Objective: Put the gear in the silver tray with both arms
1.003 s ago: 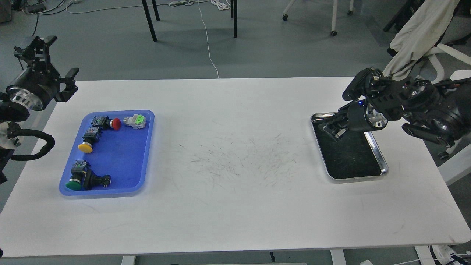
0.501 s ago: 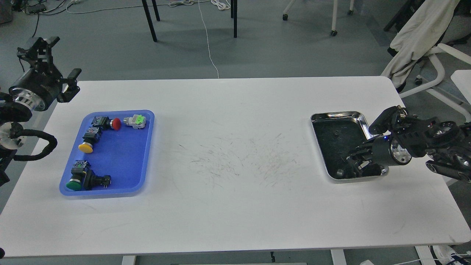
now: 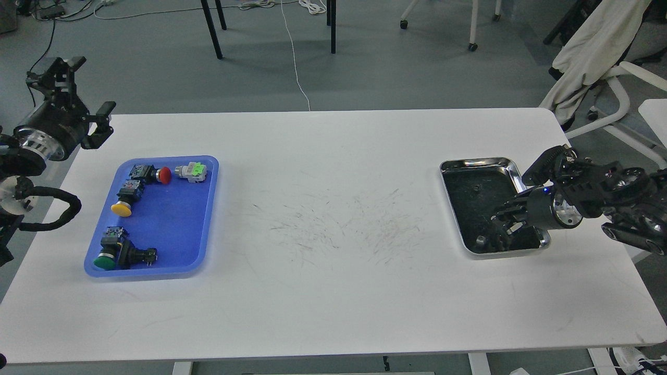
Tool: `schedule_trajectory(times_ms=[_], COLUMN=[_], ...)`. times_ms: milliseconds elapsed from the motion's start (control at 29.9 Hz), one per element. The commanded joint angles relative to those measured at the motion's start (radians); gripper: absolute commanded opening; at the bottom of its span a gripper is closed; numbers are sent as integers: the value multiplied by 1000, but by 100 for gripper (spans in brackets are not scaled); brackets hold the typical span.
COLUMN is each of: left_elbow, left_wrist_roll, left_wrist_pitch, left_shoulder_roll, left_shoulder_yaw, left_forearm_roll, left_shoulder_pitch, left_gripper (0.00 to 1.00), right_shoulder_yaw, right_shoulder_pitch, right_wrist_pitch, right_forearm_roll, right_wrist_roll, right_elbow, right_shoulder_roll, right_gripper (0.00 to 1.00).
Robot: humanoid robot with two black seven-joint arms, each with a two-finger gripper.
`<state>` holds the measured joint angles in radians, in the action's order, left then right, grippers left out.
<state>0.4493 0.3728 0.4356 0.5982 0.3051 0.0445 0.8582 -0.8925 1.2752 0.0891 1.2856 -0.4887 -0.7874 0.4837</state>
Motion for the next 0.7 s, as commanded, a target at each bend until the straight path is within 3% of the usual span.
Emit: schedule_trajectory(times_ms=[0,134,234,334,669], left_elbow=[0,-1,0,0,14], left_wrist_roll=[0,0,0,0,-3], left_wrist_pitch=[2,3,2,2,8], left_shoulder_roll=[-3,-3,-5,-5,-18], left_shoulder_yaw=[-4,-4,-4,-4,-4], left_forearm_roll=[0,0,0,0,-2], left_shoulder_pitch=[1,1,1,-1,-2], left_gripper=[98,98,98,98,99], right_shoulder_yaw=[6,49,113,188,283], right_shoulder_pitch=[-2,-4,-7,-8,50], right_wrist_pitch=[0,0,-9,-12,-34], right_forearm_roll=[-5,-8,-9,-78,-609], right_wrist_roll=[0,0,0,0,0], right_elbow=[-1,14,20,23,40], right_shoulder_roll=[0,3,4,9,0], right_gripper=[43,72,77,94,95])
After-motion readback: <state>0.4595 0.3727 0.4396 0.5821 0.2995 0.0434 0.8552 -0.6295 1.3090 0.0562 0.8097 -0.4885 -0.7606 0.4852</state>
